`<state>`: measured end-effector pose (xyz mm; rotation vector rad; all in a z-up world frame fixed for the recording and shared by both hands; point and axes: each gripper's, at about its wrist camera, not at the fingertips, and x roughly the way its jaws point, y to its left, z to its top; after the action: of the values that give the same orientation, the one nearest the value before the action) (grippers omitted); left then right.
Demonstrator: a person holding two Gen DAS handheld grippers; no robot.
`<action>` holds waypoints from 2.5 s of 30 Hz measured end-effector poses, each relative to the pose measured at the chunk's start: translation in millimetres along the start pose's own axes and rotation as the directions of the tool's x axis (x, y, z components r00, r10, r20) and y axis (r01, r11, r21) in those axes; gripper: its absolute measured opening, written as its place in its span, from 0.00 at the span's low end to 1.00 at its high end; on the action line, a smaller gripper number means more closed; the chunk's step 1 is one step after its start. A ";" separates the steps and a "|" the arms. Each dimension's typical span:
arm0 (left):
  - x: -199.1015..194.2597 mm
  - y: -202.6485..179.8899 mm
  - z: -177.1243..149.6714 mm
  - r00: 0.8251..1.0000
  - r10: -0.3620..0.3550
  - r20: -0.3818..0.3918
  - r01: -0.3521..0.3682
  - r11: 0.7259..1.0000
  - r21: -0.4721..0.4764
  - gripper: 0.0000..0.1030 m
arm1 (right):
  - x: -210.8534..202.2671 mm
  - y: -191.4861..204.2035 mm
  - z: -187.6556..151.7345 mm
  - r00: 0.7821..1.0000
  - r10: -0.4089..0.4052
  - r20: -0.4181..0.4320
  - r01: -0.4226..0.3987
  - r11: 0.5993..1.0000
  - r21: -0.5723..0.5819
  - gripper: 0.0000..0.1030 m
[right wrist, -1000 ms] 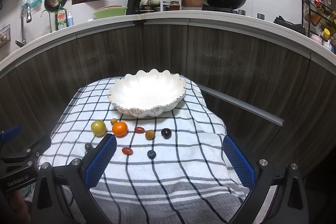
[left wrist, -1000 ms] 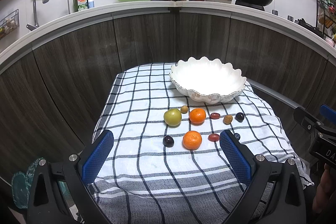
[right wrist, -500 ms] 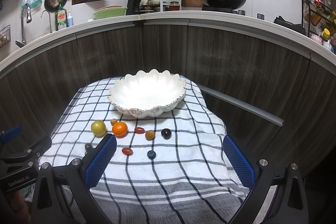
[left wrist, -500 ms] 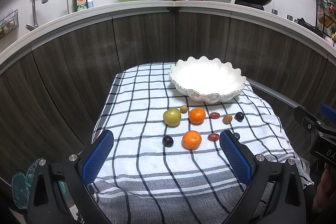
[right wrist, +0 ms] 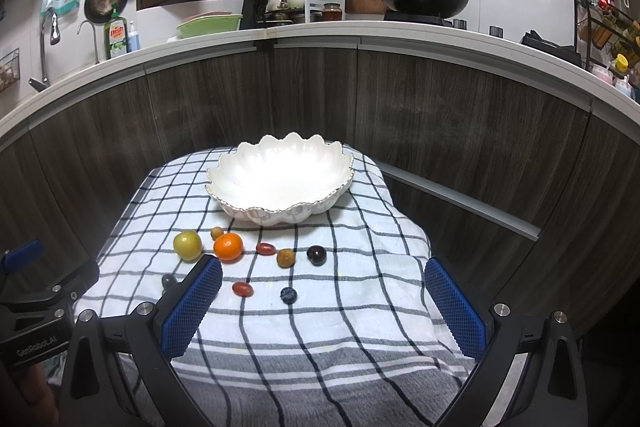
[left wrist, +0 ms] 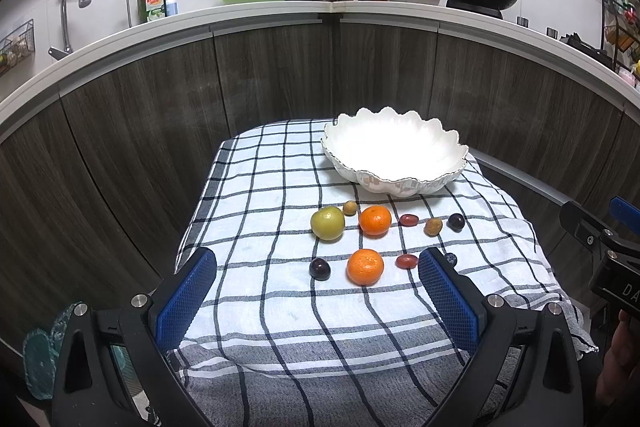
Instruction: Organize fruits
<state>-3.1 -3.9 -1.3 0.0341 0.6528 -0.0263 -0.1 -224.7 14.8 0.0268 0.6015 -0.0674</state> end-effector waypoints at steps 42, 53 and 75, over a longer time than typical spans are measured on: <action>9.8 -0.4 -1.8 1.000 0.008 -0.021 -0.008 1.000 0.007 1.00 | 5.0 2.9 5.4 1.000 0.009 -0.016 -0.009 1.000 0.000 1.00; 22.9 2.1 2.2 0.999 0.039 -0.037 -0.038 0.999 0.019 1.00 | 24.2 10.9 4.5 0.999 0.031 -0.032 -0.031 0.999 -0.024 0.99; 60.8 -17.1 9.7 0.996 0.004 -0.091 0.006 0.993 0.115 0.92 | 62.8 15.5 1.7 0.993 0.043 -0.106 -0.048 0.998 -0.042 0.95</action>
<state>50.5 -22.3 -31.0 0.1468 0.7423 -0.0634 53.5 -212.7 -19.3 0.0010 0.7068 -0.0085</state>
